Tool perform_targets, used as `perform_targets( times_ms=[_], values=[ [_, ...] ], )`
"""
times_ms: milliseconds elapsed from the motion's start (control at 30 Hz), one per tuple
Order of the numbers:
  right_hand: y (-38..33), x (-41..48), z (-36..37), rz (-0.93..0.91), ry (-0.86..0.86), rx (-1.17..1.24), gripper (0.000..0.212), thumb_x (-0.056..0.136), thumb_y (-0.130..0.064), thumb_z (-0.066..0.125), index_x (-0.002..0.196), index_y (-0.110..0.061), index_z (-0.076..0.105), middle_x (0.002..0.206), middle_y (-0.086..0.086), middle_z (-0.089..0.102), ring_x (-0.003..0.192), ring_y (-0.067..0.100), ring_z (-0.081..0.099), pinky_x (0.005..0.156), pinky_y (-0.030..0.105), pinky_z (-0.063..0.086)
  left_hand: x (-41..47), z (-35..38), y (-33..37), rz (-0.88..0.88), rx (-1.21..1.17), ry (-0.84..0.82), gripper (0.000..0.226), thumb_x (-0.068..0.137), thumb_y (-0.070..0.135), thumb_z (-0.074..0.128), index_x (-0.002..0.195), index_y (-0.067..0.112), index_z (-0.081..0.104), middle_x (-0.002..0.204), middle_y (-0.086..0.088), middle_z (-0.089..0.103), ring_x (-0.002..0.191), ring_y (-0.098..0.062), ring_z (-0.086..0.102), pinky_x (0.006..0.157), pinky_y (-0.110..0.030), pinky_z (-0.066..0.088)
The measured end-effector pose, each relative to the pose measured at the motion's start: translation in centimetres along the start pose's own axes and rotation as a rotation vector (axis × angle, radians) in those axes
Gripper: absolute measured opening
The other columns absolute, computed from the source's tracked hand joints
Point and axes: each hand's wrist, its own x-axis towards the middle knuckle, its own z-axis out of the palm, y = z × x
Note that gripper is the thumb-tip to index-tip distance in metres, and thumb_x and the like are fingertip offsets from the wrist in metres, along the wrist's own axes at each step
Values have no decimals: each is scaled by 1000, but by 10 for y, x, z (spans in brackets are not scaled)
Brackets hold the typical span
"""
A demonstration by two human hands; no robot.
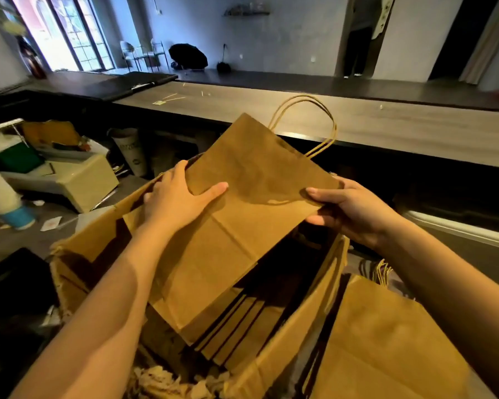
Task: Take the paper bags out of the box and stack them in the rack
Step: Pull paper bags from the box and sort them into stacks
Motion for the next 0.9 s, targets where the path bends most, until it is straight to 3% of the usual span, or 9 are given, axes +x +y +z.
perform_targets(
  times_ms=[67, 133, 300, 467, 567, 667, 733, 900],
  values=[
    [-3, -8, -19, -21, 47, 69, 5, 90, -5, 55, 93, -8, 58, 66, 3, 67, 57, 11, 67, 45, 18, 53, -6, -15, 18, 28, 39, 42, 86, 69, 79, 50, 133, 23, 34, 129, -7, 50, 115, -31, 50, 92, -44, 41],
    [-1, -13, -36, -59, 116, 125, 3, 90, -8, 56, 91, -7, 58, 67, 3, 65, 56, 11, 65, 45, 17, 53, -13, -27, 39, 48, 66, 76, 79, 67, 78, 53, 121, 21, 44, 113, -6, 55, 102, -28, 54, 83, -41, 43],
    [17, -23, -72, -140, 346, 182, 14, 93, -21, 55, 95, -9, 60, 78, 2, 66, 71, 10, 66, 65, 23, 56, -28, -34, 89, 241, 9, 41, 59, 72, 69, 56, 94, 15, 62, 88, -5, 59, 78, -16, 49, 68, -33, 41],
    [43, -40, -95, -166, 562, 261, 33, 94, -34, 54, 119, -13, 60, 105, 4, 70, 92, 17, 68, 72, 31, 56, -57, -21, 141, 475, -294, 136, 24, 85, 41, 63, 95, 20, 68, 83, 7, 60, 70, -2, 52, 56, -10, 33],
    [59, -59, -97, -204, 586, 214, 44, 84, -43, 60, 120, -17, 60, 106, 1, 71, 96, 15, 68, 79, 31, 54, -76, -8, 169, 569, -377, 224, 13, 88, 34, 63, 86, 22, 65, 71, 11, 57, 64, -2, 52, 54, -9, 34],
    [81, -82, -100, -174, 597, 120, 80, 63, -58, 71, 130, -19, 49, 119, -1, 64, 108, 17, 63, 93, 39, 51, -104, 18, 188, 656, -424, 242, 11, 92, 30, 59, 83, 23, 57, 58, 18, 43, 51, 0, 43, 51, -5, 33],
    [94, -96, -105, -173, 687, 87, 93, 55, -61, 75, 133, -21, 44, 122, -2, 62, 110, 16, 62, 96, 42, 49, -118, 39, 188, 683, -458, 227, 12, 94, 28, 56, 87, 19, 59, 55, 17, 42, 48, -1, 43, 47, -10, 32],
    [117, -142, -131, -249, 1018, -222, 72, 66, -33, 78, 124, -21, 38, 114, -9, 54, 99, 5, 55, 83, 24, 45, -144, 102, 170, 620, -498, -17, 13, 96, 26, 51, 101, 16, 58, 60, 14, 45, 49, -2, 43, 43, -15, 30]
  ],
)
